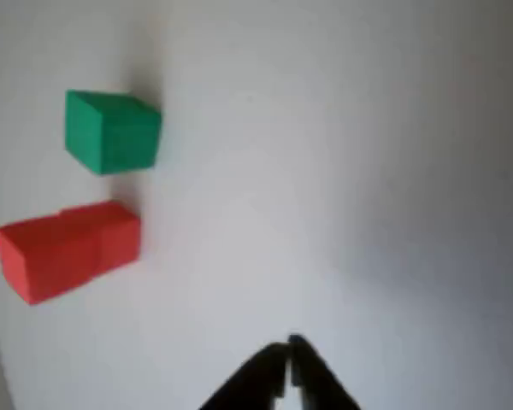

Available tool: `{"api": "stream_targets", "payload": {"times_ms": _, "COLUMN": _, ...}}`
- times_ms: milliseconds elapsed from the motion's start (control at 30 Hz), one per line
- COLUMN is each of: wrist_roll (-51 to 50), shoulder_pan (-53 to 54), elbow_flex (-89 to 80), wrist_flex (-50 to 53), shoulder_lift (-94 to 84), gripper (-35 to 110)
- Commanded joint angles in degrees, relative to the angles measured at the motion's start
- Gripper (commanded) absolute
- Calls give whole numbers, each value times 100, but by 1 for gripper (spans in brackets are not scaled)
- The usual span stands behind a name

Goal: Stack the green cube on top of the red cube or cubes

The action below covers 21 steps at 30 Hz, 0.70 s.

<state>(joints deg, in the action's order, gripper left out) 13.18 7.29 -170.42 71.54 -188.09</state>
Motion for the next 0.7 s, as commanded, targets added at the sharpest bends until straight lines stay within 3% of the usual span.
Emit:
{"api": "stream_targets", "payload": {"times_ms": 0, "wrist_roll": 62, "shoulder_pan": -26, "elbow_flex": 18, "wrist_flex": 9, "shoulder_lift": -62, "gripper": -2}}
{"api": "stream_targets", "payload": {"times_ms": 433, "wrist_roll": 62, "shoulder_pan": -26, "elbow_flex": 18, "wrist_flex": 9, "shoulder_lift": -62, "gripper": -2}}
{"api": "stream_targets", "payload": {"times_ms": 667, "wrist_roll": 1151, "shoulder_pan": -1011, "elbow_flex": -9, "wrist_flex": 158, "shoulder_lift": -70, "gripper": -2}}
